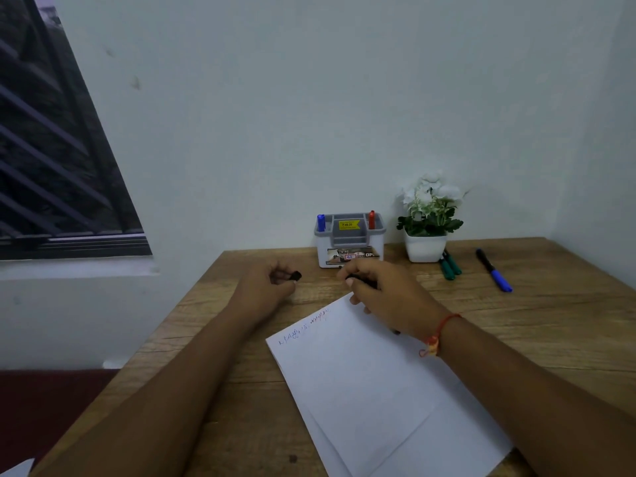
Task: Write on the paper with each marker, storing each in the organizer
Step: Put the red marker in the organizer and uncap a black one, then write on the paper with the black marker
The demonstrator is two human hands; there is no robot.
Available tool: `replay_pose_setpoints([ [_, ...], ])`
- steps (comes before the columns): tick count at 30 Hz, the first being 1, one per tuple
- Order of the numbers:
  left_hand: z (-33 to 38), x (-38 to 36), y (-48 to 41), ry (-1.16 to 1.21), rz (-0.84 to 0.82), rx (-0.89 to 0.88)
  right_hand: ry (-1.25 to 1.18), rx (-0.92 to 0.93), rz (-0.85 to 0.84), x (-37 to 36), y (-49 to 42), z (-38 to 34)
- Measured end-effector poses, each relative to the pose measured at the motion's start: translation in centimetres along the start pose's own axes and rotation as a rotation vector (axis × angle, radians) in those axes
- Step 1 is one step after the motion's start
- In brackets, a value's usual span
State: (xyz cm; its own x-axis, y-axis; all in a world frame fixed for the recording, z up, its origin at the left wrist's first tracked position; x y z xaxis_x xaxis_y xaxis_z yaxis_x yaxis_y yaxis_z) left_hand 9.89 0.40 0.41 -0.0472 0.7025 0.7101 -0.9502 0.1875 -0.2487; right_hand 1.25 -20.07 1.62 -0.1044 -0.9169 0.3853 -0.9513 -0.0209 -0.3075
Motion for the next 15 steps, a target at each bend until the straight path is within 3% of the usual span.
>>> replay_pose_setpoints([
  [6,0.0,-0.2,-0.3,-0.037,0.014,-0.018,-0.545,-0.229,0.033,-0.8,0.3,0.3],
  [15,-1.0,-0.6,-0.5,-0.135,-0.038,0.025,-0.888,-0.295,-0.021,-1.4,0.6,0.9],
])
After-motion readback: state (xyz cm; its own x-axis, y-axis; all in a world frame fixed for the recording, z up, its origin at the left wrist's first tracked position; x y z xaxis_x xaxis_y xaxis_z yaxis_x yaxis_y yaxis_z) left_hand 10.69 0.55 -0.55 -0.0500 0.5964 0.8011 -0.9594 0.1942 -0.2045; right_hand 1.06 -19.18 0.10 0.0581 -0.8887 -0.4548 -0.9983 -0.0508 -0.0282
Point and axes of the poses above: each hand's wrist, its own y-axis away from the middle knuckle, its own x-axis out of the back of the hand, z = x × y, the point moved 6 cm from there along -y, towards the middle knuckle, and after that the axes turned 13 degrees about -y, right-handed, at the moved point
